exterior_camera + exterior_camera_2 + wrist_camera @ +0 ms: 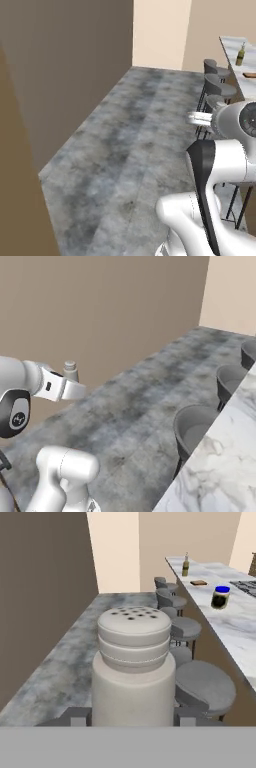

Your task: Move the mayonnaise and shaker from the cabinet to the dining counter.

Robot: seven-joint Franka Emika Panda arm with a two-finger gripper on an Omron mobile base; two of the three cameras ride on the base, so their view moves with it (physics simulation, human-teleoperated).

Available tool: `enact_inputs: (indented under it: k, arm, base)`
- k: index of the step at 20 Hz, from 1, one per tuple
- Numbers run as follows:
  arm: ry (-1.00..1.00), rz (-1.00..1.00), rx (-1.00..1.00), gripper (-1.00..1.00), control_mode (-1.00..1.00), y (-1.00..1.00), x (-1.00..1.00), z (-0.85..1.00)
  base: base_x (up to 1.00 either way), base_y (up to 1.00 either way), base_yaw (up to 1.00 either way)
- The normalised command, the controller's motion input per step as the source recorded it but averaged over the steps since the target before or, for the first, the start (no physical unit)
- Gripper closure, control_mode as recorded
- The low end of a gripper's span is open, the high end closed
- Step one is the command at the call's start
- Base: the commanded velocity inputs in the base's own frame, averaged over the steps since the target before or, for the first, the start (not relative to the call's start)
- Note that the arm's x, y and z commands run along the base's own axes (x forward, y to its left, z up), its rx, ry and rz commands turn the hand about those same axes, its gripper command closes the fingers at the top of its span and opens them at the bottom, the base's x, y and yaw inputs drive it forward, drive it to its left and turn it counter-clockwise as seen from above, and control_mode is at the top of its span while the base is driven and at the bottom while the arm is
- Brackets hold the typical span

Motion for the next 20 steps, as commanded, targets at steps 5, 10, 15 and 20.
enact_inputs:
  k: [5, 10, 15, 20]
  arm:
    - [0.00, 0.00, 0.00, 1.00, 1.00, 0.00, 0.00, 0.00]
    - [0.00, 0.00, 0.00, 1.00, 1.00, 0.00, 0.00, 0.00]
    - [0.00, 0.00, 0.00, 1.00, 1.00, 0.00, 0.00, 0.00]
    - [0.00, 0.00, 0.00, 1.00, 1.00, 0.00, 0.00, 0.00]
  base:
    - [0.79, 0.00, -0.17]
    - [0.82, 0.01, -0.15]
    - [0.82, 0.04, -0.17]
    - [0.76, 0.08, -0.24]
